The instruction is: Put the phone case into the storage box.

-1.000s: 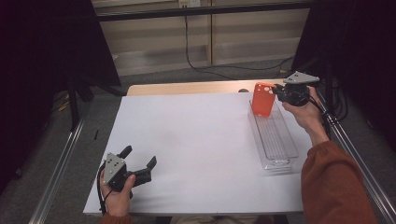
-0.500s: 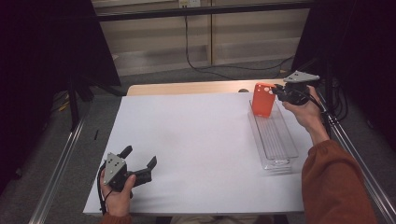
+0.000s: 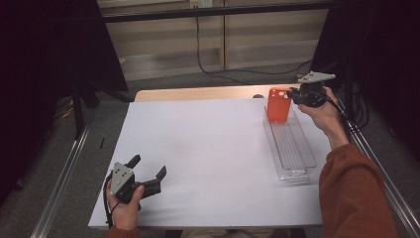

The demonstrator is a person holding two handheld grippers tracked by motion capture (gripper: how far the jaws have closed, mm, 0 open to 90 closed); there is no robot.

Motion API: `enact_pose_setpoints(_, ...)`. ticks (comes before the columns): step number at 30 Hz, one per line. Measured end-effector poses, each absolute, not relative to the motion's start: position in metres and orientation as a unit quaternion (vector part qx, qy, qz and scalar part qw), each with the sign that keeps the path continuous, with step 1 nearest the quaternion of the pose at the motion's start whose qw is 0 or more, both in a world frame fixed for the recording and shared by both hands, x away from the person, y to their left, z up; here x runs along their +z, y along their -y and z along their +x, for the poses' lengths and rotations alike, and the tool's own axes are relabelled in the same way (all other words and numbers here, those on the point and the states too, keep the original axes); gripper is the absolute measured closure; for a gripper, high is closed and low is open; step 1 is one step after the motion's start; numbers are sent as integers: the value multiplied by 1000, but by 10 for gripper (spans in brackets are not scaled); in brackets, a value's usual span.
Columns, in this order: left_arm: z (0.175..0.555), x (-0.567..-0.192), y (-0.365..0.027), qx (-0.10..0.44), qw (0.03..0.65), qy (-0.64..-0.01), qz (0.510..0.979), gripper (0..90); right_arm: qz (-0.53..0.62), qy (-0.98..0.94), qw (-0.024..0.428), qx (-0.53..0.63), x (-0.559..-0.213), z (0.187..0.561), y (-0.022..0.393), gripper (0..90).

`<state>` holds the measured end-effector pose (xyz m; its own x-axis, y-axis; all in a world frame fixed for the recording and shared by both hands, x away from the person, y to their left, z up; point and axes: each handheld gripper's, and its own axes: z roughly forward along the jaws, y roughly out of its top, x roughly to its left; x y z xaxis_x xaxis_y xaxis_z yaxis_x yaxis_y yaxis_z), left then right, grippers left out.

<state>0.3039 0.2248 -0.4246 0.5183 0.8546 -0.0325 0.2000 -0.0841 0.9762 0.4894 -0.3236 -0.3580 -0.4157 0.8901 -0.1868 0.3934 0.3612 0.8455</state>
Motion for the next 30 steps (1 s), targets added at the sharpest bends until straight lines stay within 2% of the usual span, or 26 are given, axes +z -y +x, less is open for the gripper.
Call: enact_pose_setpoints(30,304,-425,-226,296,552,-393,673,29,460,-725,317,403,-365,502,328,746)
